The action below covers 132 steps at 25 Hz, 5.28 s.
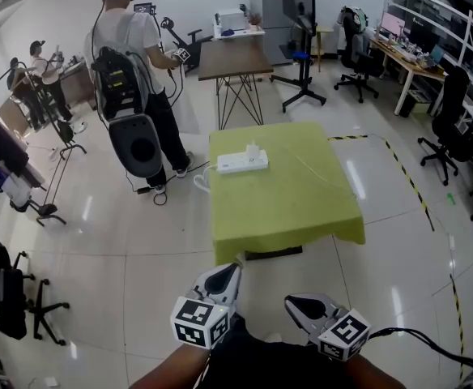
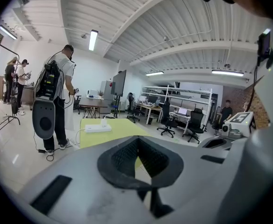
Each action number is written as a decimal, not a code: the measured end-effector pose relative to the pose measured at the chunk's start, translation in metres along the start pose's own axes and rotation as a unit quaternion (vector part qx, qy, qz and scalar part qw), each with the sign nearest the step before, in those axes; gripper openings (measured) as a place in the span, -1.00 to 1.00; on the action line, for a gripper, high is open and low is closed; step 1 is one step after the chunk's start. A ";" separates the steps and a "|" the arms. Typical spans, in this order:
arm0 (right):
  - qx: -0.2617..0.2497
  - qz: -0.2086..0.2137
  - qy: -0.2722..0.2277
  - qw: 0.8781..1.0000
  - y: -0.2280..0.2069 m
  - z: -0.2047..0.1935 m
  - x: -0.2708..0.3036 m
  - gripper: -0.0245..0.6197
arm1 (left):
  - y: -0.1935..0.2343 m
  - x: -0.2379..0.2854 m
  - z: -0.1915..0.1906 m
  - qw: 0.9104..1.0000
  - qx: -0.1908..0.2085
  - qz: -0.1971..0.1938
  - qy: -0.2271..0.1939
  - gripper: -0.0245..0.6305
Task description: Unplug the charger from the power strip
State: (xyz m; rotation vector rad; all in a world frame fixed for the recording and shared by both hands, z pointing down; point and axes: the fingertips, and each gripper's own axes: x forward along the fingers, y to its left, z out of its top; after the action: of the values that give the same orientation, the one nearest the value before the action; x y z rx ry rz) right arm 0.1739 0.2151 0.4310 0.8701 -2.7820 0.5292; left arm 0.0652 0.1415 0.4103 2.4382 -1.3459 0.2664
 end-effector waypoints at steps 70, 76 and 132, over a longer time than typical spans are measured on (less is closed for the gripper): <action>0.098 -0.226 0.142 0.959 -0.487 0.055 0.463 0.12 | 0.328 0.218 0.046 0.993 -0.047 0.054 0.090 -0.91; 0.091 -0.224 0.154 0.958 -0.498 0.053 0.473 0.00 | 0.338 0.214 0.038 0.990 -0.067 0.076 0.098 -0.91; 0.085 -0.055 0.396 0.912 -0.231 -0.091 0.400 -0.02 | 0.328 0.130 0.026 0.995 -0.062 0.022 0.075 -0.91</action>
State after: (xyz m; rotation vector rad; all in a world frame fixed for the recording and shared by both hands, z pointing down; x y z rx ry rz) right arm -0.0120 -0.1329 0.6886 0.6354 -1.9565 0.8770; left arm -0.1431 -0.1318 0.4958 2.2428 -1.3112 0.3589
